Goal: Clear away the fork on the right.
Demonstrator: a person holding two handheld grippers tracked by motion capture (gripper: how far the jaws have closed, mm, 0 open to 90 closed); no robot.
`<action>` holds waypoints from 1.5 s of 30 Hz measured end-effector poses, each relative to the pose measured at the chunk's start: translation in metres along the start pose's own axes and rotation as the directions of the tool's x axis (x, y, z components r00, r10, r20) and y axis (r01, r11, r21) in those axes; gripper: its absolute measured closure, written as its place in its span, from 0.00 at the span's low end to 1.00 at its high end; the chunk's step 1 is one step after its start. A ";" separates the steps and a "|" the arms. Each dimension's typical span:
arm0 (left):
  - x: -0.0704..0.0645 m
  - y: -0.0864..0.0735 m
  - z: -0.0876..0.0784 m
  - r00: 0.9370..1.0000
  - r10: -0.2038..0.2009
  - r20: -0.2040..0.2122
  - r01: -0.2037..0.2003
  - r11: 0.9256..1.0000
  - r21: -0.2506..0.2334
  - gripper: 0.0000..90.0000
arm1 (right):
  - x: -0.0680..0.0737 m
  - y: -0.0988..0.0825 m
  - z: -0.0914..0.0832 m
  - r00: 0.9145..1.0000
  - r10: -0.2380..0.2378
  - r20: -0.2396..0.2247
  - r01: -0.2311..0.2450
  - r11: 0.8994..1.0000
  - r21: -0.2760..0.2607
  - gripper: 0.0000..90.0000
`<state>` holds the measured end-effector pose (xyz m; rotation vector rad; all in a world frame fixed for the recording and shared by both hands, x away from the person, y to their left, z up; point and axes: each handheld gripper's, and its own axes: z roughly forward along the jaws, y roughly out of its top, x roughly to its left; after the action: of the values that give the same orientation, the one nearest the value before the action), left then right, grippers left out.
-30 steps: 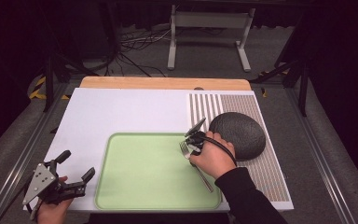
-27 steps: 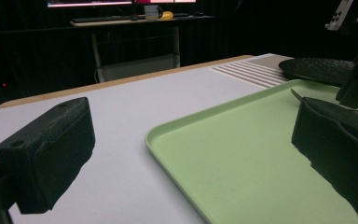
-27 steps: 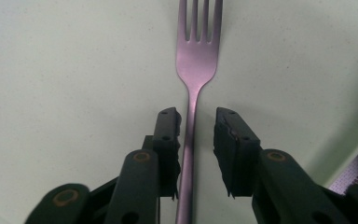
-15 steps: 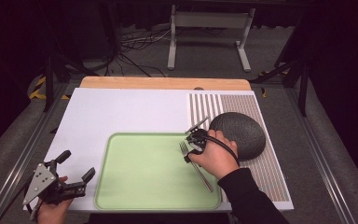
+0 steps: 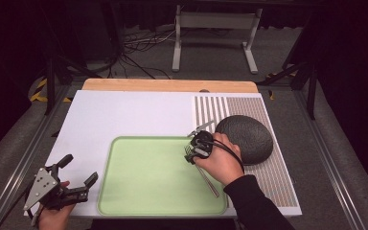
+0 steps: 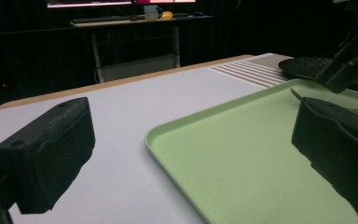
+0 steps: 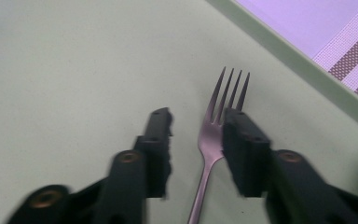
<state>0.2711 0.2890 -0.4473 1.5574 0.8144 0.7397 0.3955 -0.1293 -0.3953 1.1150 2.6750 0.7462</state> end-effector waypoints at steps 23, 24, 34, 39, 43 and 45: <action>0.000 0.000 0.001 1.000 0.008 0.003 -0.008 1.000 0.006 0.00 | -0.005 -0.009 0.031 0.999 0.005 -0.050 -0.004 1.000 0.028 1.00; -0.001 0.000 0.001 1.000 0.007 0.004 -0.007 1.000 0.006 0.00 | -0.005 -0.010 0.031 0.999 0.007 -0.052 -0.005 1.000 0.028 1.00; -0.001 0.000 0.000 1.000 0.007 0.005 -0.007 1.000 0.005 0.00 | -0.006 -0.010 0.034 0.999 0.002 -0.037 -0.001 0.999 0.032 1.00; -0.001 0.000 0.001 1.000 0.008 0.006 -0.008 1.000 0.006 0.00 | -0.007 -0.010 0.034 1.000 -0.001 -0.028 0.002 1.000 0.030 1.00; -0.001 0.000 0.001 1.000 0.008 0.005 -0.008 1.000 0.006 0.00 | -0.009 -0.010 0.034 1.000 0.013 -0.020 -0.013 1.000 0.028 1.00; -0.001 0.000 0.001 1.000 0.008 0.006 -0.008 1.000 0.006 0.00 | -0.011 -0.011 0.034 1.000 0.017 -0.018 -0.016 1.000 0.026 1.00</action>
<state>0.2711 0.2879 -0.4473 1.5685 0.8070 0.7391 0.4074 -0.1303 -0.4303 1.1430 2.7007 0.7299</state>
